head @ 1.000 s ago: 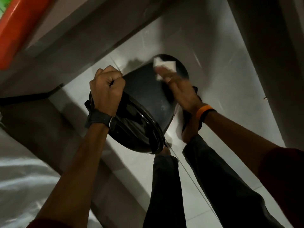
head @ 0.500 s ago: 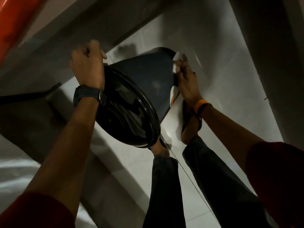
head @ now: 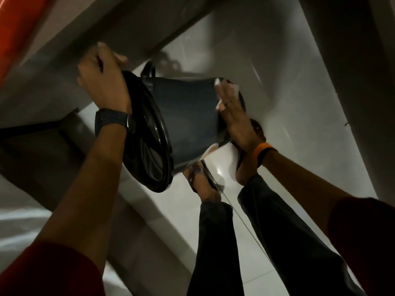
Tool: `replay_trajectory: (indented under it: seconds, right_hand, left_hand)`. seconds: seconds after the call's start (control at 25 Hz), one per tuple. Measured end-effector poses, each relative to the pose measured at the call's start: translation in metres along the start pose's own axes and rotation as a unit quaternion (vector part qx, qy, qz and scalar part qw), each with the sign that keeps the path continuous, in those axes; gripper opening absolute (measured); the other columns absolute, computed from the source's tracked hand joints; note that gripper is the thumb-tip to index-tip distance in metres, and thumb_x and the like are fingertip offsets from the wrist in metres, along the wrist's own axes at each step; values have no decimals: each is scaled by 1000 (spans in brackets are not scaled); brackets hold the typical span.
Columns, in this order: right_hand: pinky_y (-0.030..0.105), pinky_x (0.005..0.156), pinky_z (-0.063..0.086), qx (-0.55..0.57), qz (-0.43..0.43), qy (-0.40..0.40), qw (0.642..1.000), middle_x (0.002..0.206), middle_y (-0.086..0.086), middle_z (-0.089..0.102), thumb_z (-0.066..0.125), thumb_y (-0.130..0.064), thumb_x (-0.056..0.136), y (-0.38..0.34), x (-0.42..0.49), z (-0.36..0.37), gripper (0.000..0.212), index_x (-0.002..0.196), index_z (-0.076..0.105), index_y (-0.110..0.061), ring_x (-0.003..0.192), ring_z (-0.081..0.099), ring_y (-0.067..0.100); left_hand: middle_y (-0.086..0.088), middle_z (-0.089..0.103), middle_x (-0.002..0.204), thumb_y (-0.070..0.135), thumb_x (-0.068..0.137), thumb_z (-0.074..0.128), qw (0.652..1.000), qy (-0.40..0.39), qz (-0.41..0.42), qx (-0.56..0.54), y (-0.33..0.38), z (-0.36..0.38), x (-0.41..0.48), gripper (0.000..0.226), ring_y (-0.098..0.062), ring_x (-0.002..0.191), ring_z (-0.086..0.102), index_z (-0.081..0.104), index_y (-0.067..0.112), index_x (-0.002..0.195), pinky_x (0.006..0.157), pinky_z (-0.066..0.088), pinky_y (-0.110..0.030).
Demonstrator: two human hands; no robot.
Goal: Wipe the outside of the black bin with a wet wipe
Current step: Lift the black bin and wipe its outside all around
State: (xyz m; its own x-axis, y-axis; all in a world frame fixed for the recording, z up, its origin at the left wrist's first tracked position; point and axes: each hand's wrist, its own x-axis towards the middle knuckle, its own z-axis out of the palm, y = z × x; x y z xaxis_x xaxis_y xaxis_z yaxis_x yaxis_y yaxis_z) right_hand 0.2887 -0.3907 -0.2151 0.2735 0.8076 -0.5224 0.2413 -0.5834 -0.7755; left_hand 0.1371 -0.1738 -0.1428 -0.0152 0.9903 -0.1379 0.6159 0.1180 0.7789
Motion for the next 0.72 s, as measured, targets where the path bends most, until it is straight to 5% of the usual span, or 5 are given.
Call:
replay_trajectory:
  seconds: [0.16, 0.28, 0.36, 0.56, 0.72]
  right_hand:
    - [36, 131, -6, -40, 99, -5, 994, 172, 6, 8, 28, -20, 113, 25, 38, -16, 49, 161, 25, -15, 162, -1, 22]
    - [38, 132, -4, 4, 130, -45, 991, 172, 2, 13, 31, -23, 112, 32, 48, -25, 47, 159, 31, -18, 162, 1, 18]
    - [41, 132, 5, 51, 125, -39, 990, 170, 1, 22, 36, -22, 111, 23, 47, -32, 46, 156, 38, -17, 161, 10, 17]
    - [53, 125, 29, 177, -26, -3, 984, 156, -2, 49, 39, -45, 107, -29, -34, -14, 40, 145, 51, -40, 150, 41, 22]
    - [42, 119, 43, 273, -27, 81, 958, 146, -2, 61, 52, -33, 106, -38, -60, -1, 29, 131, 66, -29, 143, 53, 17]
  left_hand:
    - [-13, 72, 83, 12, 102, 40, 961, -150, 221, -76, 1, -4, -57, 37, -34, 86, 71, 66, 6, 77, 84, 55, -53]
    - [-11, 69, 73, 24, 100, 44, 832, -310, 461, 7, 6, 3, -93, 41, -31, 71, 65, 66, 3, 73, 71, 52, -47]
    - [-9, 63, 65, 24, 98, 50, 767, -338, 542, 60, 16, 12, -100, 36, -29, 62, 58, 64, 5, 69, 65, 48, -41]
    - [-8, 65, 70, 34, 95, 56, 796, -332, 470, 187, 40, 33, -72, 30, -27, 71, 59, 63, 15, 73, 79, 45, -40]
    - [-3, 40, 52, 36, 94, 58, 878, -350, 295, 141, 31, 32, -37, 49, -18, 53, 39, 45, 12, 54, 58, 39, -39]
